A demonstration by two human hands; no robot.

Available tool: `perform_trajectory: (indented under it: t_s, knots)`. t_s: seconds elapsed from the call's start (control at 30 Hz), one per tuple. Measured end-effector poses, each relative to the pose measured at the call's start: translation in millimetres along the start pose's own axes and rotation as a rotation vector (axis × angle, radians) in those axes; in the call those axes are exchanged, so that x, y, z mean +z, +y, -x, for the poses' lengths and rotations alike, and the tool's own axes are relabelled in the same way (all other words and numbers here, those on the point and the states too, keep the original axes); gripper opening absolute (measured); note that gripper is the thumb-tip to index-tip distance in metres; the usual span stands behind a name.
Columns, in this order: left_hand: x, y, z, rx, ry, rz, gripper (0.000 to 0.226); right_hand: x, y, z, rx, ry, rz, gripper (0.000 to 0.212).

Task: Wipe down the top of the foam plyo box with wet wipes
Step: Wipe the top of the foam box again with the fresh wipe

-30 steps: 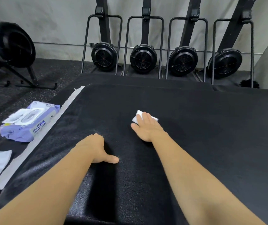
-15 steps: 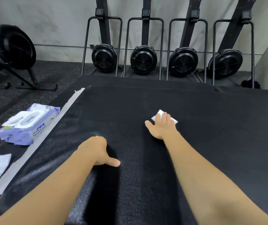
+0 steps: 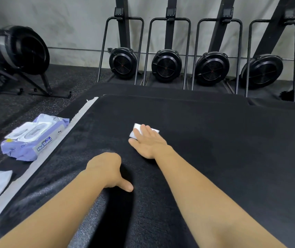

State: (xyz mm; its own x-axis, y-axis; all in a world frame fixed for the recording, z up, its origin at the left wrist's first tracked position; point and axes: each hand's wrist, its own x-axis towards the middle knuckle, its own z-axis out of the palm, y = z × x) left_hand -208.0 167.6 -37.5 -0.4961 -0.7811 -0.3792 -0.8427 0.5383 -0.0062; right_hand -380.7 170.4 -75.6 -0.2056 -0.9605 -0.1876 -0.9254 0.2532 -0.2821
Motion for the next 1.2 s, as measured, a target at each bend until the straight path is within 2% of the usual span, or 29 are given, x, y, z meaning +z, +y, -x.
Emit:
perform_trajectory:
  t_s: [0.07, 0.13, 0.17, 0.27, 0.37, 0.5, 0.57, 0.67, 0.73, 0.83, 1.0, 1.07, 1.2]
  knots:
    - [7, -7, 1, 0.005, -0.004, 0.026, 0.07, -6, 26, 6, 0.053, 0.055, 0.016, 0.059]
    - [11, -11, 4, -0.002, -0.002, -0.005, 0.096, -11, 56, 14, 0.122, 0.075, 0.017, 0.056]
    - [12, -11, 4, -0.011, 0.002, -0.034, 0.1, -14, 71, 18, 0.158, 0.069, 0.012, 0.057]
    - [6, -10, 3, -0.008, 0.076, -0.07, 0.082, -23, 111, 31, 0.253, 0.063, 0.016, 0.059]
    - [-4, -4, -3, -0.029, 0.15, -0.039, 0.084, -29, 136, 41, 0.321, 0.067, 0.023, 0.057]
    - [-14, 2, -17, 0.0, 0.25, 0.021, 0.072, -30, 132, 37, 0.407, 0.055, -0.018, 0.065]
    - [-11, 3, -27, 0.013, 0.291, 0.129, 0.078, -24, 117, 28, 0.498, 0.104, -0.01, 0.069]
    - [-4, 3, -41, 0.025, 0.318, 0.48, 0.078, -12, 84, 12, 0.61, 0.181, 0.008, 0.078]
    - [-1, 3, -50, 0.047, 0.351, 0.654, 0.075, -6, 59, -1, 0.593, 0.177, 0.026, 0.082]
    - [1, 5, -65, 0.071, 0.434, 0.698, 0.066, -1, 23, -22, 0.499, 0.104, 0.013, 0.083]
    - [-1, 15, -84, 0.086, 0.523, 0.608, 0.045, -2, -7, -48, 0.24, -0.027, 0.087, 0.075]
    - [-2, 21, -89, 0.085, 0.53, 0.56, 0.046, -8, 5, -49, 0.135, -0.059, 0.065, 0.069]
    - [-2, 31, -104, 0.094, 0.486, 0.381, 0.052, -23, 52, -40, 0.13, -0.015, -0.024, 0.065]
